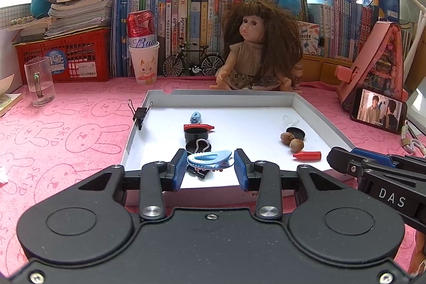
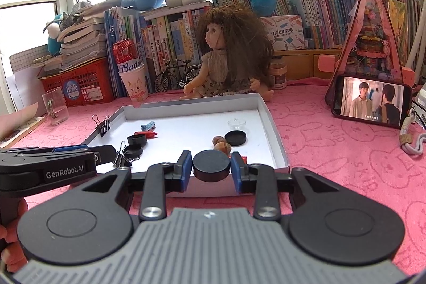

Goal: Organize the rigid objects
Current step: 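Carry the hair clip and the black lid over the tray with both grippers, then lower into the tray and open the left gripper while the right releases the lid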

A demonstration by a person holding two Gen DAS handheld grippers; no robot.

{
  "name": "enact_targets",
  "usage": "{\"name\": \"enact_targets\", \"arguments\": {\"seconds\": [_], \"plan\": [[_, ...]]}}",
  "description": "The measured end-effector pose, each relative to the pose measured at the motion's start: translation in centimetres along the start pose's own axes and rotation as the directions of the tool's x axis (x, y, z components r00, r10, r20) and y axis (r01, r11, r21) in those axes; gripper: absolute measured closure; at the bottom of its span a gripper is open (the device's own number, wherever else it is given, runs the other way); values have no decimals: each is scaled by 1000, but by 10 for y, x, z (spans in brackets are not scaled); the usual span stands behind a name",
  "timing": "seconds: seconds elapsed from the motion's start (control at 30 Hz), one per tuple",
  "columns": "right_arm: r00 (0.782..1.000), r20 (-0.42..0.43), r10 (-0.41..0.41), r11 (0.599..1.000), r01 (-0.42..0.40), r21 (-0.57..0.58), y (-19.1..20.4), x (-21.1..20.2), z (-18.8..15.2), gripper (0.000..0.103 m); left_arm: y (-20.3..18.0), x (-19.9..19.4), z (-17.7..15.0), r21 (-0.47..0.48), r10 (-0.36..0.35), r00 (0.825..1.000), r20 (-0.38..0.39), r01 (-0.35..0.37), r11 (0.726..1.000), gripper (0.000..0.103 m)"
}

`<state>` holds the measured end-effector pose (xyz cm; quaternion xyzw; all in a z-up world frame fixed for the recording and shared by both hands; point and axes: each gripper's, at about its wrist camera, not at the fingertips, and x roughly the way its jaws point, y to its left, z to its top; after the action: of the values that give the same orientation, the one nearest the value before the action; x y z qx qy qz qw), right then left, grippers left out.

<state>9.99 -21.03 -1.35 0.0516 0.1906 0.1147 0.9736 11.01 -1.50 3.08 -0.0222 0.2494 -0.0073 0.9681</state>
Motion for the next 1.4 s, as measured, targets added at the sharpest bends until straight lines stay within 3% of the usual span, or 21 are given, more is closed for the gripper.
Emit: {"name": "enact_targets", "arguments": {"seconds": [0.77,1.4], "plan": [[1000,-17,-4,999,5,40,-7,46,25,66,15,53,44,-46,-7,1000,-8,7,999,67],[999,-41,-2,998,5,65,-23,112,60,66,16,138,79,-50,15,999,-44,-18,999,67]]}}
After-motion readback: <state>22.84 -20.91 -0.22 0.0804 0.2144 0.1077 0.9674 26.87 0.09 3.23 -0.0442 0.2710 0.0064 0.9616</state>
